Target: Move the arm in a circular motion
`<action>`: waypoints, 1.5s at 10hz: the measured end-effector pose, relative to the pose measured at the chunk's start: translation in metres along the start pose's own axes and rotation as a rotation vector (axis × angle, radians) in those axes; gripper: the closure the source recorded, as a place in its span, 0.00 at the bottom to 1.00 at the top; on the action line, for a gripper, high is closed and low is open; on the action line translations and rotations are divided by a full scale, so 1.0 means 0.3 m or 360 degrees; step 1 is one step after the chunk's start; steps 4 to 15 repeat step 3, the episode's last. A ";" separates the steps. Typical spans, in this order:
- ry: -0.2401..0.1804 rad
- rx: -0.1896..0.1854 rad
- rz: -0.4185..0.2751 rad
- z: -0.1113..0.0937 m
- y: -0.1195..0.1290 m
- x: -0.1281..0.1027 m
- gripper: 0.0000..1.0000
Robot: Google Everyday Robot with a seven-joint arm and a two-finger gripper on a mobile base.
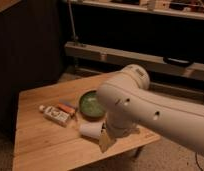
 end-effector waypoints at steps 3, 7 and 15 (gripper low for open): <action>0.0009 0.0065 -0.0279 -0.010 -0.275 -0.013 0.20; 0.0009 0.0065 -0.0279 -0.010 -0.275 -0.013 0.20; 0.0009 0.0065 -0.0279 -0.010 -0.275 -0.013 0.20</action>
